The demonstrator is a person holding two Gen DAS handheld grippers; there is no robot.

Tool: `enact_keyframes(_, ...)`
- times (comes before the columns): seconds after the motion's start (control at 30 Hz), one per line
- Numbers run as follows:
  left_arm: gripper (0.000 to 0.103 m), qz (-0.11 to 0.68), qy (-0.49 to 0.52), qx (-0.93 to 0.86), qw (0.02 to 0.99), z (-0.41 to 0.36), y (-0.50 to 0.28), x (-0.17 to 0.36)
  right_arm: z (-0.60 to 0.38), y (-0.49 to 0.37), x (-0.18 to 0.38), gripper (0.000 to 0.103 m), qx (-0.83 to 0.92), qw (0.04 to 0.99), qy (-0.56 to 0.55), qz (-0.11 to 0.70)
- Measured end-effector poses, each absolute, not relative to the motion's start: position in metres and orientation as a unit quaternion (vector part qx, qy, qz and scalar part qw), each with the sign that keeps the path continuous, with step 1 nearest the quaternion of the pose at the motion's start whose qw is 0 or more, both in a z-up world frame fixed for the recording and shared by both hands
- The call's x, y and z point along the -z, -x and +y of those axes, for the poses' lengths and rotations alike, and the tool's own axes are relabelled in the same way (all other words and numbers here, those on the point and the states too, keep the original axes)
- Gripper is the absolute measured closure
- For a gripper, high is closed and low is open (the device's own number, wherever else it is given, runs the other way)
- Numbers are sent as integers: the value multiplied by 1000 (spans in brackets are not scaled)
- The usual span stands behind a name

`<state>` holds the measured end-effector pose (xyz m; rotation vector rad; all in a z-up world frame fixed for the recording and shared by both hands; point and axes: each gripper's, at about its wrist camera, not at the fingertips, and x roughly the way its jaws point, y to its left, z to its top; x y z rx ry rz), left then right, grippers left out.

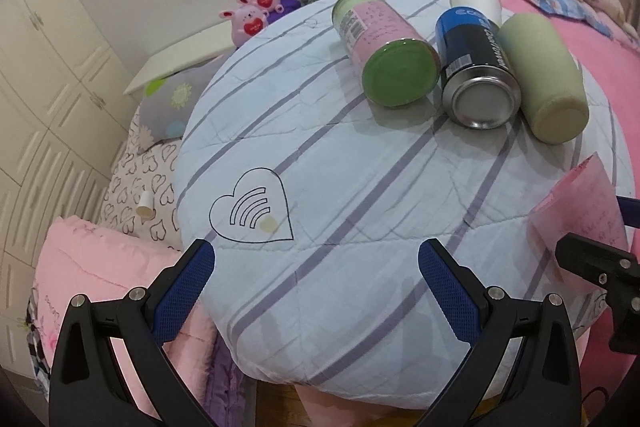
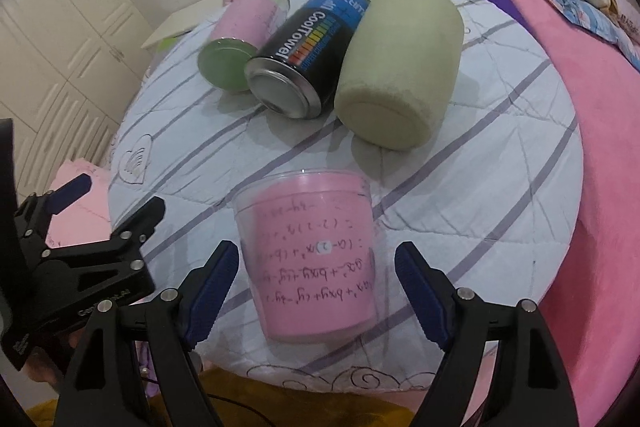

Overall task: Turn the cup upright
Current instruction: 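Lower the upright pink cup onto the table and open the right gripper, then move the left gripper to the upright pink cup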

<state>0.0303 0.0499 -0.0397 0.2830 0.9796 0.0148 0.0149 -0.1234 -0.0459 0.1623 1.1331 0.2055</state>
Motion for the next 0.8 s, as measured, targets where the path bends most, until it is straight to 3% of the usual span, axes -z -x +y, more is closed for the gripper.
enact_keyframes(0.8, 0, 469, -78, -35, 879, 2, -2, 13, -177, -5, 23, 21, -160, 857, -82, 483)
